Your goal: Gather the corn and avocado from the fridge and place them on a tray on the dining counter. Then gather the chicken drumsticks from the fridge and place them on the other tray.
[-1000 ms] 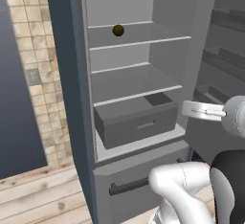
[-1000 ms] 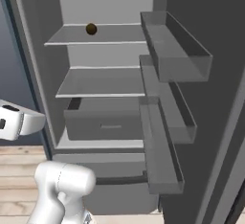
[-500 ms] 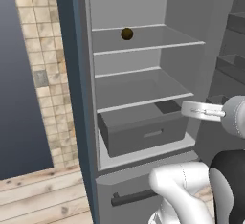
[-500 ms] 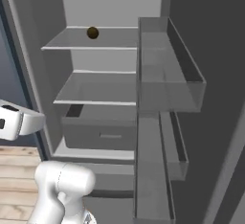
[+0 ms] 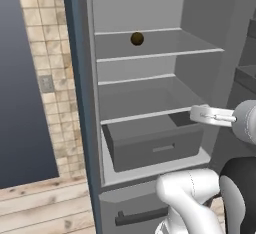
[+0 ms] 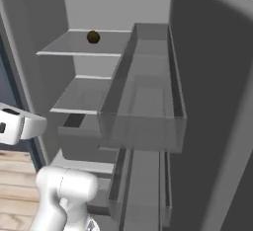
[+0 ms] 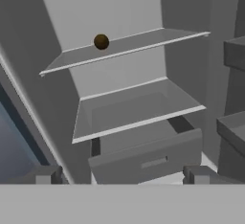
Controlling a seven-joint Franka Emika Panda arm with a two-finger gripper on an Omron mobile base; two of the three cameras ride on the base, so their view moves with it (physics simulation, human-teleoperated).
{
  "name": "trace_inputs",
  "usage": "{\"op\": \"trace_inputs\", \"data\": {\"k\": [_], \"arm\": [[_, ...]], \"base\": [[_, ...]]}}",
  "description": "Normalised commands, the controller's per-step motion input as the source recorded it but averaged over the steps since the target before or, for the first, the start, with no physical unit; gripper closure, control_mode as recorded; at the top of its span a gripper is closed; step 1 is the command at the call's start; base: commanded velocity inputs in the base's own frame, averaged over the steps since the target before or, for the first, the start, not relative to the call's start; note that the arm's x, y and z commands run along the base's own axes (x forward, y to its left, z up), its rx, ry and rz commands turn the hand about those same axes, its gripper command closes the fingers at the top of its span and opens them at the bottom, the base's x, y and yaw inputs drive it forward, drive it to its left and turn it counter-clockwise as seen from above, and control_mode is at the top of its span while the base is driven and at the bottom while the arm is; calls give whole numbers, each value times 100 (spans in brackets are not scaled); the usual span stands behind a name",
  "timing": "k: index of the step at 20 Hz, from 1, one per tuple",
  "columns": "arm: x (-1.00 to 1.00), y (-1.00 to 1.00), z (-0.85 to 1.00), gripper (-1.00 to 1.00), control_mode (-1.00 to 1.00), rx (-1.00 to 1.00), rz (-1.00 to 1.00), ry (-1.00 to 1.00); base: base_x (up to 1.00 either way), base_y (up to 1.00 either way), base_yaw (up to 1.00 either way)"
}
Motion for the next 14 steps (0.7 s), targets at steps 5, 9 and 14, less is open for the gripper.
{"op": "trace_inputs", "data": {"k": [5, 9, 14], "arm": [[0, 0, 0, -100, 100, 0, 0, 0], [0, 0, 0, -100, 100, 0, 0, 0], [0, 0, 0, -100, 100, 0, 0, 0]], "base": [[43, -27, 8], [46, -25, 7], [51, -22, 6]]}}
